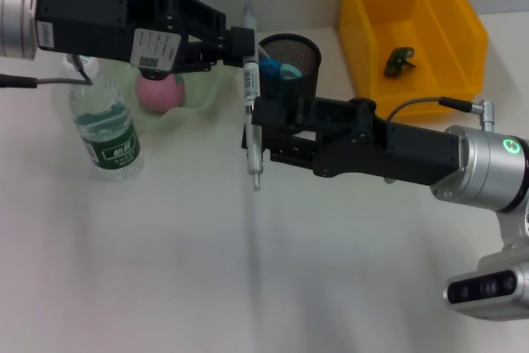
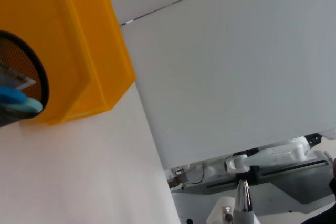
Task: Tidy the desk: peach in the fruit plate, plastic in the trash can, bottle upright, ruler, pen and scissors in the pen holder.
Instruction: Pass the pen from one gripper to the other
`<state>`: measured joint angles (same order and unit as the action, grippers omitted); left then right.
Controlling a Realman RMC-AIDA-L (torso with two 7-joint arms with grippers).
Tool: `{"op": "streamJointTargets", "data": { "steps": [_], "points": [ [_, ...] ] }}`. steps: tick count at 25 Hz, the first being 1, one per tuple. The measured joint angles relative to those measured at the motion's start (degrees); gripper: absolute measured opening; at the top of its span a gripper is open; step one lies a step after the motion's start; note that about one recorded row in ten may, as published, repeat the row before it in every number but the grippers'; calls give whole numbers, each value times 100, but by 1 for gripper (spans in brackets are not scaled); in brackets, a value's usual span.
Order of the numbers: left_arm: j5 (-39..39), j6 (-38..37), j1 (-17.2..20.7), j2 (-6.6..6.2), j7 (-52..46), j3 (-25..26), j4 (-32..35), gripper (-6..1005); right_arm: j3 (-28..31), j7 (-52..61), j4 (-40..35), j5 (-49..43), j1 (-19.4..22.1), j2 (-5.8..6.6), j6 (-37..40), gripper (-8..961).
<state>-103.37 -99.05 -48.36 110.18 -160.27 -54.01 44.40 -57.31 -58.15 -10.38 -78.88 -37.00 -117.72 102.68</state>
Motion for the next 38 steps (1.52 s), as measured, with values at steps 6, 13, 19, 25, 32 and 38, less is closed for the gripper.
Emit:
{"op": "streamJointTargets", "data": {
  "steps": [6, 13, 19, 25, 32, 38],
  "points": [
    [-61, 0, -43, 20, -4, 12, -28, 208, -4, -6, -5, -41, 0, 3, -3, 585],
    [-69, -9, -43, 12, -10, 9, -36, 211, -8, -403, 231, -83, -60, 43, -3, 353],
    [-79, -36, -47, -2, -13, -10, -37, 214, -9, -425, 262, -102, -64, 48, -3, 348],
    [-98, -41, -58, -10, -9, -6, -37, 217, -8, -428, 252, -164, -78, 48, -3, 256],
    [-108, -40, -60, -13, 6, -17, -37, 220, -9, -430, 256, -176, -109, 47, -4, 195],
    [-201, -50, -75, -15, 36, 13, -36, 223, -9, -430, 257, -183, -127, 47, -5, 193]
  ]
}}
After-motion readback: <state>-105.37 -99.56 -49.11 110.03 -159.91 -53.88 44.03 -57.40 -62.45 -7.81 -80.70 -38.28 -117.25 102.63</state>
